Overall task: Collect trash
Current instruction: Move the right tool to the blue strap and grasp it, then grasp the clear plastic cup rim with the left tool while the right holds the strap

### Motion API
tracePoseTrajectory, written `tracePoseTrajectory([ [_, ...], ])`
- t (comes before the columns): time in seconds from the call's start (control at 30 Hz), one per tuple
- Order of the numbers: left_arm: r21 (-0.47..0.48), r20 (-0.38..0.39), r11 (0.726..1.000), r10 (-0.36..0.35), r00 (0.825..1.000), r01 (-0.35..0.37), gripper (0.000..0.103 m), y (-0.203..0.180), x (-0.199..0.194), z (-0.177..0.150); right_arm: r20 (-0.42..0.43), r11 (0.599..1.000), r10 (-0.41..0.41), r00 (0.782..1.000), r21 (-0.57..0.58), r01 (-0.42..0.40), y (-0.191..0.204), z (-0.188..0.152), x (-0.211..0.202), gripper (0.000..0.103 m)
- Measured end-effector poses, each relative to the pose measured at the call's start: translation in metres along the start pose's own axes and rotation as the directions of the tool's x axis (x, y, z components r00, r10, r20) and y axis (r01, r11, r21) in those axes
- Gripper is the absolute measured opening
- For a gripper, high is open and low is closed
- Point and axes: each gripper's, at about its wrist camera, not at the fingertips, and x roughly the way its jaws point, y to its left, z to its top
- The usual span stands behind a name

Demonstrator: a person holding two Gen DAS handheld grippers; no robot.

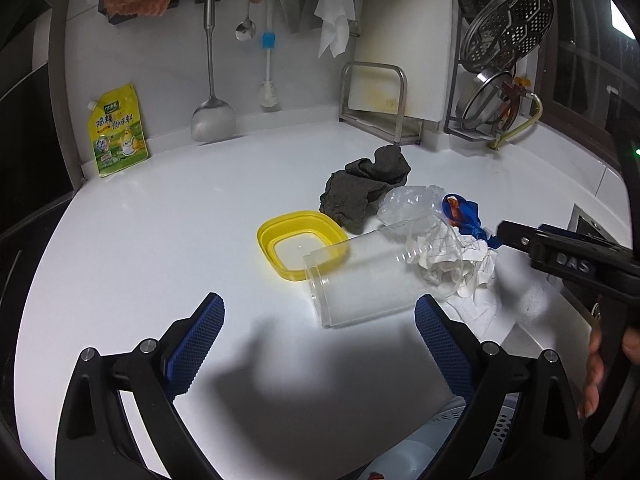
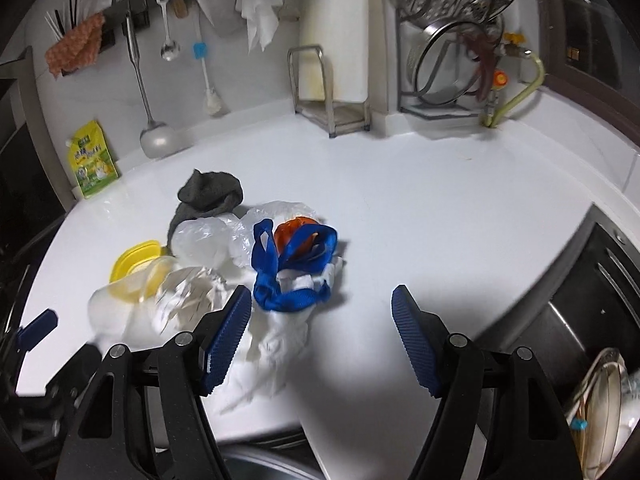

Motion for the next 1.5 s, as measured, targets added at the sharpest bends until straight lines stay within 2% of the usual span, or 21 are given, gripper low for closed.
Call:
tracePoseTrajectory([
  [0.23,-0.015,-0.013,1.0,-0.011,1.0,0.011,0.094,0.004,0.007,-0.001,-0.034,0.999,-0.028,0.999,-0.044,0.026,0.014,0.011,0.026,0.069],
  [0.33,-0.018,-0.012,1.0,-0.017,1.0,0.017,0.094,0.004,0.008,0.0,-0.047,0.997,-0.044,0.998,-0.063,0.041,0.017,0.013,0.033,0.063],
  [0.43,-0.02,-0.013,1.0,-0.018,1.0,0.018,0.094,0.005,0.009,0.0,-0.057,0.995,-0.048,0.997,-0.084,0.043,0.022,0.013,0.037,0.046],
  [0.5,-0.024,-0.017,0.999,-0.022,1.0,0.021,0.094,0.005,0.01,0.001,-0.064,0.994,-0.037,0.997,-0.1,0.031,0.024,0.013,0.038,0.026],
  [0.57,-0.029,-0.019,0.999,-0.026,0.999,0.025,0.094,0.006,0.011,0.001,-0.061,0.995,-0.03,0.998,-0.102,0.024,0.025,0.012,0.036,0.015],
  [0.8,-0.035,-0.021,0.999,-0.029,0.999,0.028,0.094,0.002,0.011,0.002,0.037,0.999,0.008,0.999,-0.051,-0.006,0.011,0.016,0.006,0.014],
  [1.13,-0.048,0.0,0.998,-0.041,0.999,0.041,0.094,-0.026,0.008,0.008,0.08,0.999,0.022,0.997,0.025,-0.024,-0.022,0.007,-0.019,0.014],
  [1.3,-0.087,-0.005,0.995,-0.054,0.999,0.053,0.094,-0.041,0.013,0.012,0.079,0.995,0.06,0.995,0.072,-0.066,-0.039,0.002,-0.022,0.014],
  [1.5,-0.068,0.0,0.996,0.05,0.999,-0.05,0.094,-0.063,0.026,0.012,0.107,0.99,0.101,0.989,0.091,-0.111,-0.045,0.002,-0.029,0.014],
])
